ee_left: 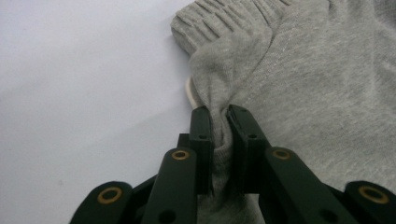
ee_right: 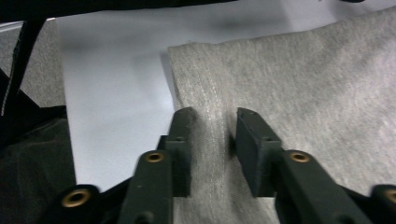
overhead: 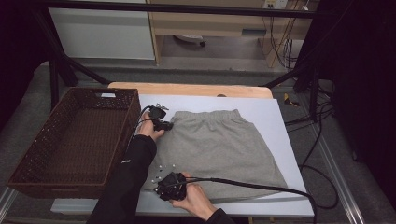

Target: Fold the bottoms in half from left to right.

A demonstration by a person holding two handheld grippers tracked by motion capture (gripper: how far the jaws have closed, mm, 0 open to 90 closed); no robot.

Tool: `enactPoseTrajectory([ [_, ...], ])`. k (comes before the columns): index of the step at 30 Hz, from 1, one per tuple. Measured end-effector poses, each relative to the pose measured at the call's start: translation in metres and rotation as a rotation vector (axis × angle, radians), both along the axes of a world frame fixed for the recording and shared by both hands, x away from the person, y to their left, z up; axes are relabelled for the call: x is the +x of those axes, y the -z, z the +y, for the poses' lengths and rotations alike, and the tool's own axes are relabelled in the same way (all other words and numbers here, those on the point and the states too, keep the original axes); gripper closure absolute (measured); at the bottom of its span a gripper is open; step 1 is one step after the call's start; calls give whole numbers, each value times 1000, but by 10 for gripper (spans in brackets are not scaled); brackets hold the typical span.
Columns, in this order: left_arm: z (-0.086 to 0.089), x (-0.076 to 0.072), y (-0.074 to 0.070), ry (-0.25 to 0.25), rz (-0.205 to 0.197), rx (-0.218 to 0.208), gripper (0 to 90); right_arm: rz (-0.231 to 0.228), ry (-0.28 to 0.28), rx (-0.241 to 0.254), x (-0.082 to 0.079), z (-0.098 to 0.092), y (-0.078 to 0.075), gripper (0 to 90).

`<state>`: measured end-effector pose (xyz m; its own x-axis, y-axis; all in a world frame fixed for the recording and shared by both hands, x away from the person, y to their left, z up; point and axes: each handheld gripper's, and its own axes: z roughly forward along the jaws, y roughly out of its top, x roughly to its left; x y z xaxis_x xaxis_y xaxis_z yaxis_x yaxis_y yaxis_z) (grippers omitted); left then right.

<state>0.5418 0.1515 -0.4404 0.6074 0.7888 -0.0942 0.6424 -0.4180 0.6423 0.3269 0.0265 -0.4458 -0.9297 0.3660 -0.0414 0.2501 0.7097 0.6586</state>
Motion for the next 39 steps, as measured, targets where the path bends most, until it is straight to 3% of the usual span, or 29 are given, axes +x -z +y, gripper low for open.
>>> enactPoseTrajectory([
  [7, -1, 0, 0, -11, 5, -1, 796, -9, -1, -15, 3, -1, -1, 863],
  [24, 1, -1, -2, -35, 21, -30, 829, 2, -8, -16, 5, -4, -4, 879],
  [27, 1, -1, -7, -45, 28, -44, 841, -2, -8, -10, 4, -6, -9, 879],
  [31, 7, -3, -17, -56, 41, -99, 843, -18, -5, 10, 4, -10, -21, 880],
  [39, 4, -7, -35, -29, 27, -112, 845, -31, 1, 59, 3, -19, -44, 880],
])
